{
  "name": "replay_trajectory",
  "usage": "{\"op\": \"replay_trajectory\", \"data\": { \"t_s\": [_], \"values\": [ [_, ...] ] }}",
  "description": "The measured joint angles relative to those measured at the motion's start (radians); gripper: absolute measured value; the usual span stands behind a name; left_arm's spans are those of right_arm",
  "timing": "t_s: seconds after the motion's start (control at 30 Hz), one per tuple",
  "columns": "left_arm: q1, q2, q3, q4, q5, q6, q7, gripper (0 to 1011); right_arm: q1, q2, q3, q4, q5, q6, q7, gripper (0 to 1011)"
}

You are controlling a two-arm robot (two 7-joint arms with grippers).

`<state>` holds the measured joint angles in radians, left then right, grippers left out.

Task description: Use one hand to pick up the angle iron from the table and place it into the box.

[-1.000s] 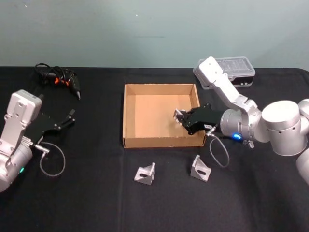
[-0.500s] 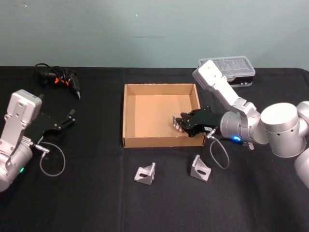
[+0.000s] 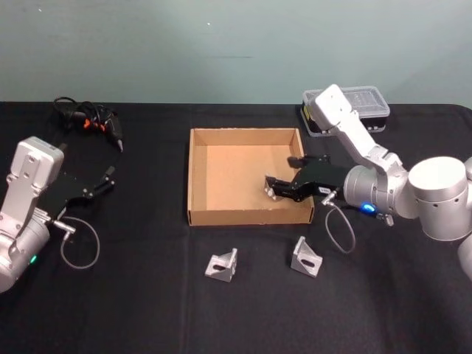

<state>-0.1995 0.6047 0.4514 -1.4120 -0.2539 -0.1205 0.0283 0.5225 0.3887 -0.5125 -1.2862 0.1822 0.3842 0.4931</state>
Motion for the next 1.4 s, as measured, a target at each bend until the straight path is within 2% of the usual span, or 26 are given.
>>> {"op": "replay_trajectory", "data": {
  "t_s": [0.17,0.2,0.3,0.33,0.47,0.7,0.83,1.03,1.23,1.4],
  "values": [
    [0.000,0.000,0.000,0.000,0.000,0.000,0.000,1000,-0.021,0.016,0.022,-0.039,0.014,-0.004,-0.002,763],
    [0.000,0.000,0.000,0.000,0.000,0.000,0.000,1000,-0.028,0.023,0.029,-0.054,0.019,-0.005,-0.002,826],
    [0.000,0.000,0.000,0.000,0.000,0.000,0.000,1000,-0.044,0.037,0.040,-0.082,0.030,-0.008,-0.001,880],
    [0.000,0.000,0.000,0.000,0.000,0.000,0.000,1000,-0.058,0.050,0.050,-0.104,0.039,-0.010,0.002,930],
    [0.000,0.000,0.000,0.000,0.000,0.000,0.000,1000,-0.095,0.084,0.073,-0.159,0.061,-0.014,0.004,1003],
    [0.000,0.000,0.000,0.000,0.000,0.000,0.000,1000,-0.172,0.154,0.116,-0.266,0.107,-0.026,0.012,1003],
    [0.000,0.000,0.000,0.000,0.000,0.000,0.000,1000,-0.232,0.206,0.148,-0.342,0.146,-0.034,0.020,1003],
    [0.000,0.000,0.000,0.000,0.000,0.000,0.000,1000,-0.308,0.275,0.172,-0.423,0.187,-0.045,0.037,1003],
    [0.000,0.000,0.000,0.000,0.000,0.000,0.000,1000,-0.370,0.327,0.183,-0.467,0.225,-0.053,0.054,1003],
    [0.000,0.000,0.000,0.000,0.000,0.000,0.000,1000,-0.406,0.358,0.176,-0.486,0.238,-0.062,0.063,1003]
  ]
}}
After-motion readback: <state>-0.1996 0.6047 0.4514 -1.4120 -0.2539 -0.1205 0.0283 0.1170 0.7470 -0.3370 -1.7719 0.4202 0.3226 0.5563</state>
